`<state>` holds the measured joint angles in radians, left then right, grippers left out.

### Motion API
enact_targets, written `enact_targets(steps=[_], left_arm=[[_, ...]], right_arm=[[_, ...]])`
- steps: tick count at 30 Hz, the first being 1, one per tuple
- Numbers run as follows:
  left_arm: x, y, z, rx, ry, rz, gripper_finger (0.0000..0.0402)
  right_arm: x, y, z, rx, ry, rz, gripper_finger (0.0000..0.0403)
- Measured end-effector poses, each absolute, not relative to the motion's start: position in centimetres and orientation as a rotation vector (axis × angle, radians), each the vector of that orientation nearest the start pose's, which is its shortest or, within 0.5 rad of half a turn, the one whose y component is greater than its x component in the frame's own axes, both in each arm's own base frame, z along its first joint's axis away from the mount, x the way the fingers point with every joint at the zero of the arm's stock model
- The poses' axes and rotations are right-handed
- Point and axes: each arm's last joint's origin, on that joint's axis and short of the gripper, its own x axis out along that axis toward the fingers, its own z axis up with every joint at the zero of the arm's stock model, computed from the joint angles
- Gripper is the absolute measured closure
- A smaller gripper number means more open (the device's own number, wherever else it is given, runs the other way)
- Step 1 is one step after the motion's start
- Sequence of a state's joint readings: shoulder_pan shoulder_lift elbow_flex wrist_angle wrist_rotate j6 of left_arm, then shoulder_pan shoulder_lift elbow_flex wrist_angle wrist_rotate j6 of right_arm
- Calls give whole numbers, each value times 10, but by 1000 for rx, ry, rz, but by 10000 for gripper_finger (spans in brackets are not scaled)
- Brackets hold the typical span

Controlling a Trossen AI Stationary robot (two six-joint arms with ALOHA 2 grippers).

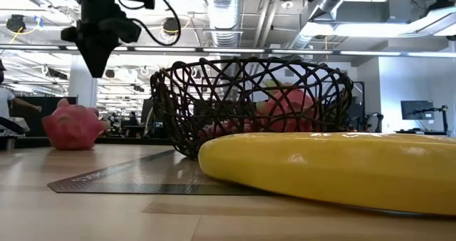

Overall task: Build produce basket
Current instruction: Put the red dragon fruit into the black wire basket

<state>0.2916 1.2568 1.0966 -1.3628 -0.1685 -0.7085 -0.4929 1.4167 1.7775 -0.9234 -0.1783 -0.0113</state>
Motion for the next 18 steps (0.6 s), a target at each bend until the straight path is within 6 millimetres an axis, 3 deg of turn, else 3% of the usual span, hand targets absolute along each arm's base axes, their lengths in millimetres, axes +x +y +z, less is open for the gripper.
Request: enact_targets(steps=[12, 18], left_arm=[[166, 105, 276, -671, 1407, 861, 314], [168, 122, 264, -704, 1473, 874, 277]], right_arm=[[230, -118, 446, 201, 669, -289, 324], [232, -119, 445, 199, 671, -288, 277]])
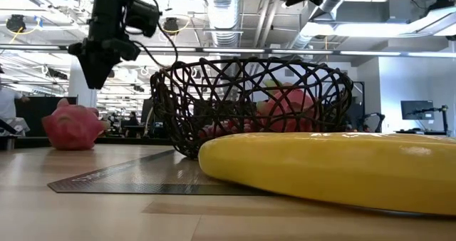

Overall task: Build produce basket
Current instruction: Put the red dragon fruit into the black wire basket

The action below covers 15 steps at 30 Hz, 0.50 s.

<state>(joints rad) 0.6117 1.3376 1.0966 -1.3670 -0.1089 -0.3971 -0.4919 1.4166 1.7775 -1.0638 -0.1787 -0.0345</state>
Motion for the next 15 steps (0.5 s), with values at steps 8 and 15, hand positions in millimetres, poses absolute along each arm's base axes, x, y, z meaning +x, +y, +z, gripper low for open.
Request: enact_targets(steps=[8, 15], left_arm=[[183, 143, 229, -733, 1657, 852, 247], [193, 149, 206, -816, 1755, 725, 242]], right_arm=[[231, -118, 446, 198, 667, -289, 220], [231, -118, 446, 198, 669, -288, 200]])
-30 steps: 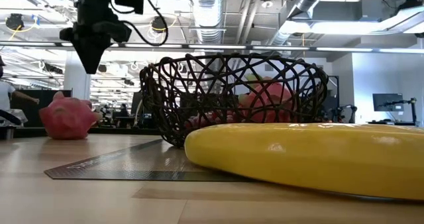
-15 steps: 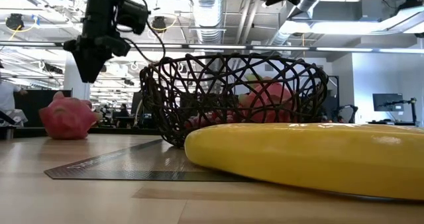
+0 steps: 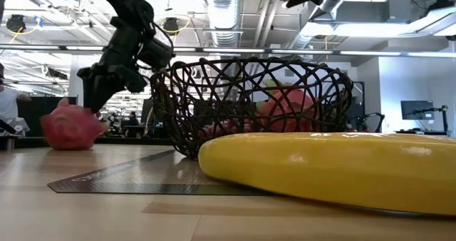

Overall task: Build produce basket
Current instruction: Put the red dragon fruit into the black wire basket

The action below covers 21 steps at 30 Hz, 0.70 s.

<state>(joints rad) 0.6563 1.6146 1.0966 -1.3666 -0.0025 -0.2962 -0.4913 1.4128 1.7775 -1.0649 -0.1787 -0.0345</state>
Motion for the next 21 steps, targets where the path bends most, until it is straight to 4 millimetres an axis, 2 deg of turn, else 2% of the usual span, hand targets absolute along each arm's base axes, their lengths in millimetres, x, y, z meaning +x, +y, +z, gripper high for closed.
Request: enact_targets(steps=[5, 14, 17, 21], left_arm=[[196, 151, 201, -819, 1771, 716, 242], [201, 154, 199, -818, 1698, 718, 244], [204, 157, 198, -826, 1650, 722, 256], [208, 158, 197, -839, 1608, 706, 293]], right_arm=[[231, -118, 446, 198, 668, -288, 204], [231, -118, 446, 198, 665, -287, 207], [231, -118, 446, 198, 665, -287, 207], [231, -118, 446, 198, 665, -286, 212]])
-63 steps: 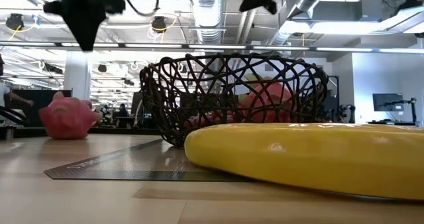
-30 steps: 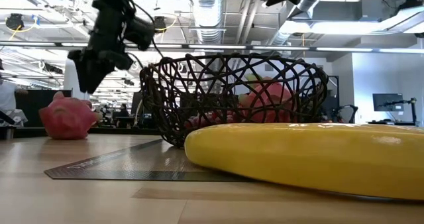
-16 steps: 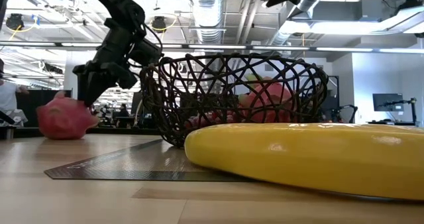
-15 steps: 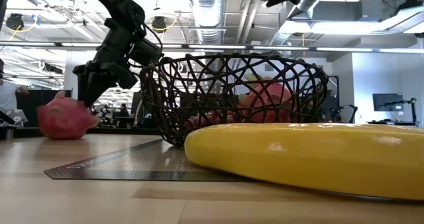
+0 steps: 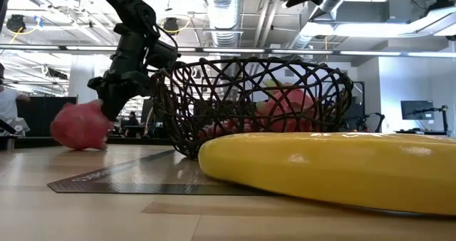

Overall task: Build produce basket
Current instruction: Put the red dragon fruit into the black wire basket

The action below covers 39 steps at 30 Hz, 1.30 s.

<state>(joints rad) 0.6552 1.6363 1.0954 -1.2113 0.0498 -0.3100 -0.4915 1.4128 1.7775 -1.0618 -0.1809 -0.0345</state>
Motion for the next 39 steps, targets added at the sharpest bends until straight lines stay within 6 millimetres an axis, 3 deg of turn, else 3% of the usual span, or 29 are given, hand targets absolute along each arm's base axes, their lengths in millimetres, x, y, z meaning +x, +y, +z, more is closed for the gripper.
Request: enact_targets(steps=[7, 13, 26, 33, 39], left_arm=[[208, 158, 197, -829, 1608, 698, 367], [208, 158, 197, -792, 1621, 654, 396], [208, 158, 197, -751, 1629, 621, 375], [209, 157, 198, -702, 1634, 557, 400], [214, 147, 228, -644, 1542, 545, 401]], right_arm=[[231, -118, 446, 198, 665, -286, 217], [231, -118, 446, 198, 665, -286, 215], [231, -118, 446, 205, 664, -288, 219], [231, -118, 446, 208, 664, -289, 221], [232, -118, 446, 208, 662, -289, 223]])
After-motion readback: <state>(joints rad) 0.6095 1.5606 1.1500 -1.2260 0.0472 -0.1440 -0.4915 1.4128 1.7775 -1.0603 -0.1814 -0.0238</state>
